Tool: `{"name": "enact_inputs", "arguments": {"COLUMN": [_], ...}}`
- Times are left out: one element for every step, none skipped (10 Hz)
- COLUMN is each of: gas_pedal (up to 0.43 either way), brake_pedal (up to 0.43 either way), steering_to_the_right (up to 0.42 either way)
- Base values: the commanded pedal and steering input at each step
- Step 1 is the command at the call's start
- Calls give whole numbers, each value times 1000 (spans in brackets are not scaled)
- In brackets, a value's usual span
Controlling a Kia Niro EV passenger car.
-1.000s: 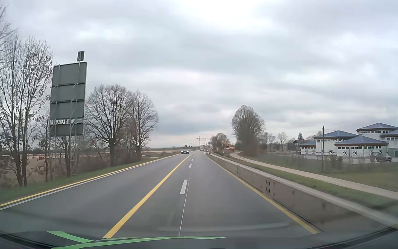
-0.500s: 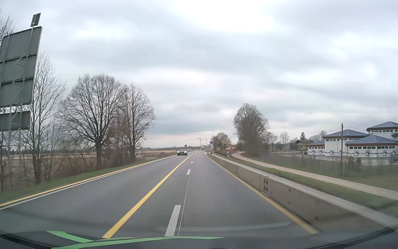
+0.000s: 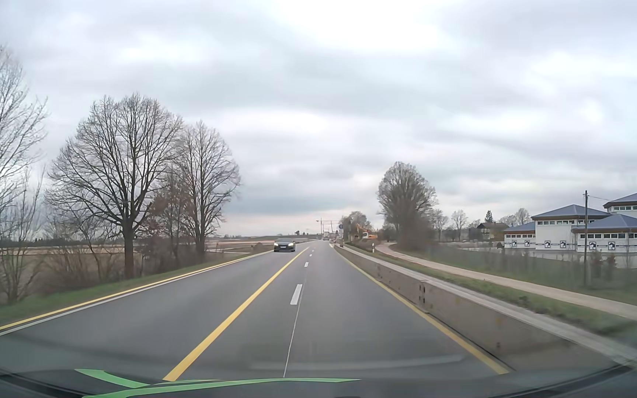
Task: Follow the waypoints while adhering to traffic rules and regulations
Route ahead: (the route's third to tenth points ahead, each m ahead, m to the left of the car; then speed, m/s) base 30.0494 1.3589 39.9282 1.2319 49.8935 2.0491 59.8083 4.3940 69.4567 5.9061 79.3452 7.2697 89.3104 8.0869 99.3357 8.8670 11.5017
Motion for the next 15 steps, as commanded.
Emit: {"name": "enact_inputs", "arguments": {"gas_pedal": [87, 87, 87, 87, 79, 79, 79, 79, 67, 67, 59, 59, 59, 59, 59], "brake_pedal": [0, 0, 0, 0, 0, 0, 0, 0, 0, 0, 0, 0, 0, 0, 0], "steering_to_the_right": [-1, -1, 0, 0, 0, 0, 0, 0, 0, 0, 0, 0, 0, 0, 0]}}
